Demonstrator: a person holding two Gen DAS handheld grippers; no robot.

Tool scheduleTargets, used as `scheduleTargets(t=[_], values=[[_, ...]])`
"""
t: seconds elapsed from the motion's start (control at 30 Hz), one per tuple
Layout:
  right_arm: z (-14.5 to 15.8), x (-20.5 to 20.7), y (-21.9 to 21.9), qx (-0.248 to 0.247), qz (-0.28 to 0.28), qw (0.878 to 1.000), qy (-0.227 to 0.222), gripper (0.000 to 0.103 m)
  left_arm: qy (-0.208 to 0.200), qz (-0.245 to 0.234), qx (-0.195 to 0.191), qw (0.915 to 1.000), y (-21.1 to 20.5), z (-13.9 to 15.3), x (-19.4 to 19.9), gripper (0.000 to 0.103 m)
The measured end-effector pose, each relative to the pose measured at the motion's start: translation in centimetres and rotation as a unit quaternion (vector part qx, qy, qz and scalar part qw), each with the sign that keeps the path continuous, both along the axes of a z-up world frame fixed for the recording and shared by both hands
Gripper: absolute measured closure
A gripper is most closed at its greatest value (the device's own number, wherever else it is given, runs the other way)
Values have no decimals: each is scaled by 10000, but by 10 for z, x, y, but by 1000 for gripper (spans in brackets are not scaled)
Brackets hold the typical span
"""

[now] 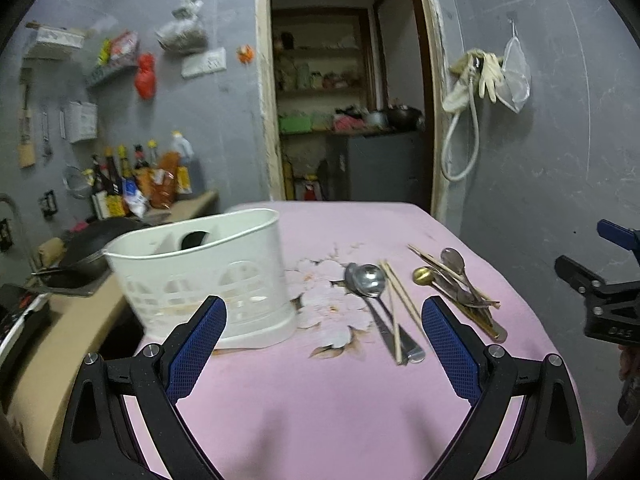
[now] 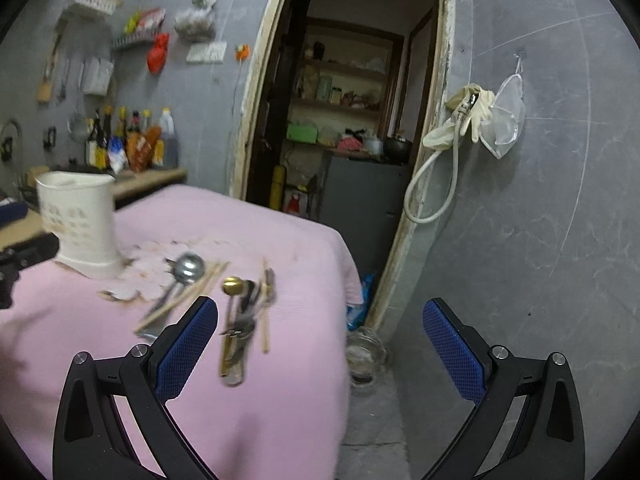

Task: Organize utensils
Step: 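Move the left tool over the utensil pile while the right tool approaches it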

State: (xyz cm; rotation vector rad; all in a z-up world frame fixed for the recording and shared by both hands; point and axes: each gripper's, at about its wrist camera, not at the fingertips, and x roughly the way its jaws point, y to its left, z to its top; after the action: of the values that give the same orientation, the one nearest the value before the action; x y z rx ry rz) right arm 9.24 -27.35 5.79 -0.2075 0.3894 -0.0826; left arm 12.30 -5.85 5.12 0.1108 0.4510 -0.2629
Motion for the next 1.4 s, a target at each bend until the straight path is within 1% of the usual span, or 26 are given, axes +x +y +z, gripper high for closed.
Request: scheduleTargets(t=[0.1, 0.23, 0.3, 0.33, 0.37, 0.4, 0.43, 0.47, 0.5, 0.53, 0.57, 0.6, 0.63, 0.67, 0.7, 0.77, 0.9, 1.0, 1.1, 1.17, 1.4], values=[[-3, 23, -8, 109, 121, 9992, 366, 0, 293, -188, -111, 9993, -8, 1, 20, 7], [-7, 53, -23, 460, 400, 9945, 847, 0, 441, -354, -61, 9984, -18, -1, 41, 8], [-11, 65, -25, 514, 544, 9920, 1016, 2, 476, -405, 11, 9980, -24, -3, 53, 14], [-13, 69, -25, 551, 625, 9907, 1073, 3, 511, -429, 60, 9978, -27, -5, 60, 19], [-15, 74, -25, 576, 690, 9894, 1137, 8, 547, -462, 85, 9974, -29, -6, 65, 24], [-16, 80, -25, 589, 748, 9880, 1217, 14, 584, -490, 101, 9970, -30, -8, 69, 27], [-18, 85, -25, 592, 792, 9867, 1289, 17, 673, -525, 119, 9963, -32, -12, 78, 33], [-21, 92, -25, 602, 857, 9848, 1385, 22, 743, -545, 120, 9957, -34, -15, 84, 39], [-23, 97, -24, 622, 913, 9829, 1470, 28, 834, -572, 111, 9948, -36, -17, 90, 42], [-25, 103, -24, 636, 960, 9811, 1553, 31, 937, -612, 83, 9937, -37, -20, 97, 48], [-25, 108, -23, 638, 988, 9799, 1610, 39, 1055, -639, 57, 9923, -37, -24, 106, 51], [-27, 115, -23, 642, 1029, 9780, 1694, 44, 1106, -643, 52, 9918, -38, -26, 111, 53], [-29, 120, -22, 635, 1066, 9766, 1754, 46, 1189, -656, 38, 9907, -38, -29, 118, 57], [-30, 123, -20, 622, 1088, 9760, 1780, 51, 1248, -661, 33, 9900, -38, -31, 124, 61], [-32, 130, -19, 604, 1118, 9747, 1841, 57, 1337, -667, 23, 9888, -39, -33, 130, 63], [-34, 137, -17, 622, 1175, 9721, 1931, 63, 1486, -693, -14, 9865, -40, -37, 141, 70], [-41, 156, -16, 776, 1238, 9659, 2138, 77, 1682, -680, -6, 9834, -39, -44, 161, 74], [-45, 161, -18, 850, 1238, 9636, 2213, 84, 1789, -650, 19, 9817, -38, -52, 174, 77], [-50, 163, -19, 884, 1284, 9612, 2277, 87, 1885, -675, -16, 9798, -36, -56, 183, 80], [-51, 164, -17, 876, 1317, 9603, 2300, 88, 1962, -730, -69, 9778, -35, -59, 187, 84], [-54, 173, -14, 882, 1384, 9566, 2408, 88, 2207, -888, -117, 9712, -35, -67, 194, 86]])
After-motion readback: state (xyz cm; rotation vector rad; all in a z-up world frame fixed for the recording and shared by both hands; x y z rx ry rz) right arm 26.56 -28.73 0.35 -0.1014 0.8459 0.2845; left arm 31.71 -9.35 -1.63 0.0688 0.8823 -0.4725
